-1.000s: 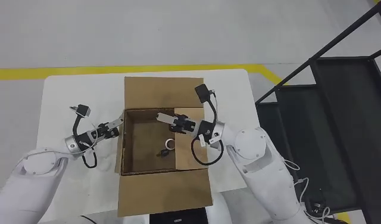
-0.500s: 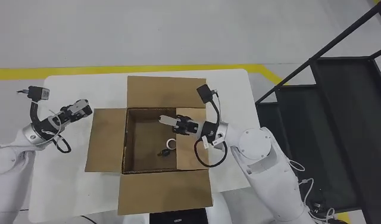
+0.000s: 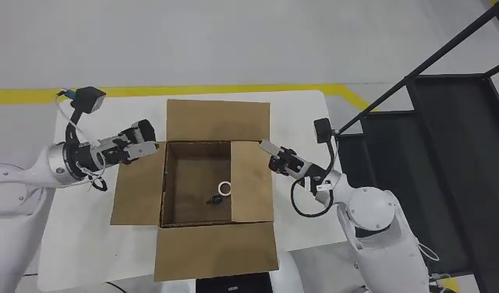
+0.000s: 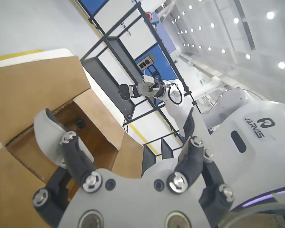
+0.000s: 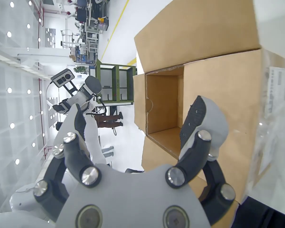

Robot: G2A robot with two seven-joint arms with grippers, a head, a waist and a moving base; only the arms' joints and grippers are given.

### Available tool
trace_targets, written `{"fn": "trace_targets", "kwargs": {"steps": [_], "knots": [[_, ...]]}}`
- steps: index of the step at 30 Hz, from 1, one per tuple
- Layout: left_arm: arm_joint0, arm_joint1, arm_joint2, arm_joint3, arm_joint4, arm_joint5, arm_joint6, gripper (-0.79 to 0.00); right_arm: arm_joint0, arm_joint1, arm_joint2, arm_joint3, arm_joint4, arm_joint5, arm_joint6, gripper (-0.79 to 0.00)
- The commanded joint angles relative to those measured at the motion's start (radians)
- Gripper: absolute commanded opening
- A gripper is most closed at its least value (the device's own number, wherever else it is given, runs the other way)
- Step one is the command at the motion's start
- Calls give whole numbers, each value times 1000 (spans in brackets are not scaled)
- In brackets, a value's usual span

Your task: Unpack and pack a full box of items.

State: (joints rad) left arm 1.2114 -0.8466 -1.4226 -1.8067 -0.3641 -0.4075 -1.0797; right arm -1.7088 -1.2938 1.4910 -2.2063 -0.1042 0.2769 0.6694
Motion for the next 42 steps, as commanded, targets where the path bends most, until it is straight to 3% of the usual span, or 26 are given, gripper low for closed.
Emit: {"fn": "trace_targets", "kwargs": {"steps": [1, 6, 10, 20, 25, 31, 42], "knots": [[-58, -15, 120, 28, 24, 10, -1, 0, -30, 2, 24, -7, 16, 1, -10, 0], [-192, -61, 356, 118, 120, 22, -8, 0, -90, 8, 82, -21, 65, -27, -16, 0], [-277, -99, 498, 185, 218, 22, 6, 0, -128, 11, 118, -26, 97, -51, -31, 0], [-376, -190, 730, 358, 306, 57, 102, 0, -176, 18, 141, -7, 150, -107, -51, 0], [-408, -230, 785, 420, 278, 45, 144, 0, -204, 22, 150, -11, 175, -144, -28, 0], [-438, -263, 785, 414, 148, -71, 166, 0, -218, 34, 189, -3, 249, -261, 113, 0], [-492, -324, 823, 399, -11, -135, 178, 0, -309, 51, 250, -50, 395, -439, 300, 0]]}}
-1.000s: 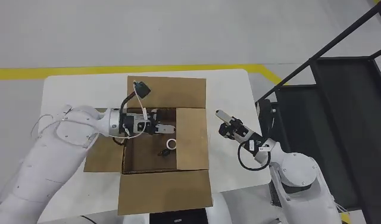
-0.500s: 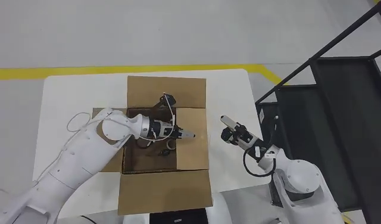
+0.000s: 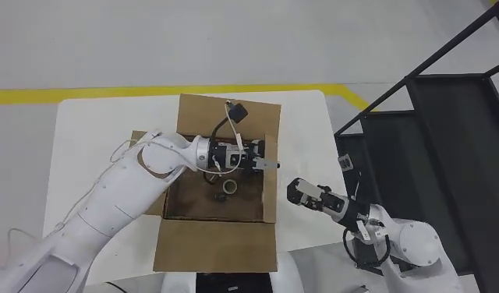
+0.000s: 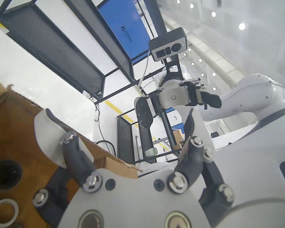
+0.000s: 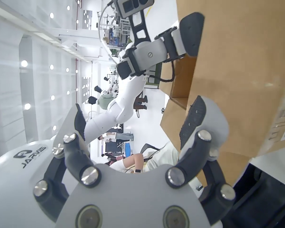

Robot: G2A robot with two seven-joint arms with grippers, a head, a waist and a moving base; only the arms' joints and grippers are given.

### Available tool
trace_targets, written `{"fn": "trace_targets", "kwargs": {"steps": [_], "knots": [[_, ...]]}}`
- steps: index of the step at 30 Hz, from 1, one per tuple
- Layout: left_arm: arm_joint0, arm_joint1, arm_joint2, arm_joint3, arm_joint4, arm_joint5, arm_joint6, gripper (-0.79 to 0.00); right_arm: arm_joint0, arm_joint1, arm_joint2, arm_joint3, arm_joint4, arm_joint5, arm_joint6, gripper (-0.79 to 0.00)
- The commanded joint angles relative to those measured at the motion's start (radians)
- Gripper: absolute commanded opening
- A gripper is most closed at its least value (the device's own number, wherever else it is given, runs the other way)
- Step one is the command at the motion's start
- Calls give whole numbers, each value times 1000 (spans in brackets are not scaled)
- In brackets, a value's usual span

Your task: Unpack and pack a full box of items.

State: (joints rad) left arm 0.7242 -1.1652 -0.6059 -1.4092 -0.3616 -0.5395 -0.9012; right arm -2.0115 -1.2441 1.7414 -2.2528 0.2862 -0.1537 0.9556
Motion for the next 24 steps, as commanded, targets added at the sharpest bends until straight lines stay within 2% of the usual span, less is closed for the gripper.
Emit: {"fn": "trace_targets", "kwargs": {"steps": [1, 7, 12, 16, 20, 24], "knots": [[-14, -20, 24, 9, -29, -3, 2, 0, -17, 3, -7, -16, 15, -27, 37, 0], [-43, -90, 97, 86, -178, -87, -4, 0, -28, 11, -21, -16, 51, -59, 105, 0], [-70, -147, 150, 183, -221, -124, -22, 0, -11, 18, -46, 13, 48, -16, 115, 0], [-80, -178, 158, 248, -253, -165, -39, 0, 13, 24, -43, 25, 59, 6, 120, 0], [-88, -180, 104, 279, -221, -225, 21, 0, 51, 28, -59, 47, 79, 9, 106, 0], [-82, -147, 16, 306, -137, -202, 54, 0, 78, 34, -73, 75, 89, 28, 135, 0]]}}
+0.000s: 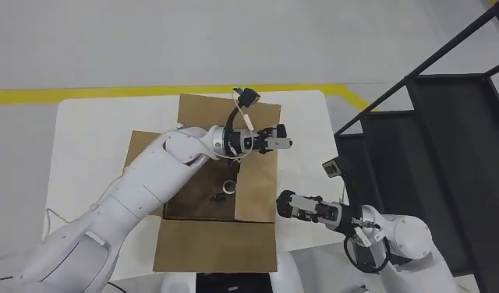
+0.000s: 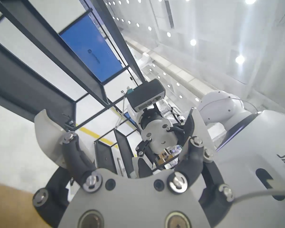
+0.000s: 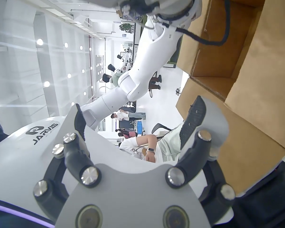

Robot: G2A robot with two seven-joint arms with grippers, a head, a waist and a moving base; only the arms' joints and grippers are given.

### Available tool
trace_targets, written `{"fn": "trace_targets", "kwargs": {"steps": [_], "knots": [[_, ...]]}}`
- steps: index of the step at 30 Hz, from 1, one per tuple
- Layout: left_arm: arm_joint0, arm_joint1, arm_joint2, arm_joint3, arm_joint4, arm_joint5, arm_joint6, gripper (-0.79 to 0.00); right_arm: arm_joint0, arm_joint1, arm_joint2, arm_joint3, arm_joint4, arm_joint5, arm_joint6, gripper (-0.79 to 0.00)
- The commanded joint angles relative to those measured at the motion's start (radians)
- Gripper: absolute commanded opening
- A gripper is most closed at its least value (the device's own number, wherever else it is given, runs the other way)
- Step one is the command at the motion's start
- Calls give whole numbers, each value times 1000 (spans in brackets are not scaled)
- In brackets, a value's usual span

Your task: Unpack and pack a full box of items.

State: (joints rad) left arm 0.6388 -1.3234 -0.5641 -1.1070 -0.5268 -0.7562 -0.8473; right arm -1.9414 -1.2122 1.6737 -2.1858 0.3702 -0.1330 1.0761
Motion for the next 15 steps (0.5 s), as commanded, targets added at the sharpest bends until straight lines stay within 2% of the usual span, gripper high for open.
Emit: {"fn": "trace_targets", "kwargs": {"steps": [1, 6, 10, 15], "knots": [[8, 24, -51, -1, 52, 27, -2, 0, 19, 4, -14, 20, 4, 23, 37, 0], [75, 98, -184, -96, 165, 123, -89, 0, 84, 15, -47, 73, -13, 91, 106, 0], [161, 158, -281, -205, 287, 258, -189, 0, 128, 22, -81, 99, -39, 132, 125, 0], [269, 206, -362, -327, 407, 359, -252, 0, 160, 29, -107, 109, -59, 160, 116, 0]]}}
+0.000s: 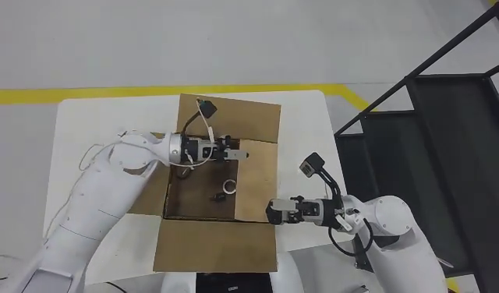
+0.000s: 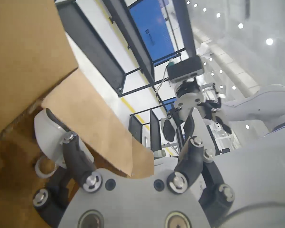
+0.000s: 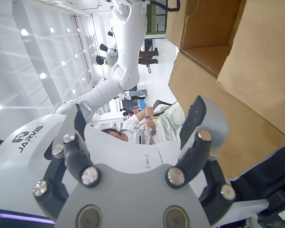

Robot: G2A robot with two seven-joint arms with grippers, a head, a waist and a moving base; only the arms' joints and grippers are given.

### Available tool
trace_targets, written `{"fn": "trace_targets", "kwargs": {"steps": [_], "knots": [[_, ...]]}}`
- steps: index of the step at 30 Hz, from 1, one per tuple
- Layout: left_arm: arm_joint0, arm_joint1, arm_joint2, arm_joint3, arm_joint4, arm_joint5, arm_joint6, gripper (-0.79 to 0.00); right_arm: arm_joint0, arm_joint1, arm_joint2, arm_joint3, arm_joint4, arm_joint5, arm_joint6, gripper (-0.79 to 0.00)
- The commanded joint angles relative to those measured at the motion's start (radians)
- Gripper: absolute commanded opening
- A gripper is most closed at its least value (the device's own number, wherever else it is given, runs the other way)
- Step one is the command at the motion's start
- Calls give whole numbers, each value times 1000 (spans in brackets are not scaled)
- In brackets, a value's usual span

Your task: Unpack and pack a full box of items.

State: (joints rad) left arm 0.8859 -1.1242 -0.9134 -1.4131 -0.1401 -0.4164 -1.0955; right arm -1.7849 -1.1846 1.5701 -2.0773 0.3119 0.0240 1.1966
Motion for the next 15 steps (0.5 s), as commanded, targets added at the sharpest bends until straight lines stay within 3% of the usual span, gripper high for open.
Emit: {"fn": "trace_targets", "kwargs": {"steps": [1, 6, 15], "knots": [[37, 11, -18, -36, 33, 35, -9, 0, 6, 2, -6, 0, -1, 5, -6, 0], [65, 12, 3, -45, 76, 73, 9, 0, 1, 9, -6, -13, -7, 15, -19, 0], [17, -43, 120, 66, -59, 35, 85, 0, -44, 22, 6, -44, -4, -5, -18, 0]]}}
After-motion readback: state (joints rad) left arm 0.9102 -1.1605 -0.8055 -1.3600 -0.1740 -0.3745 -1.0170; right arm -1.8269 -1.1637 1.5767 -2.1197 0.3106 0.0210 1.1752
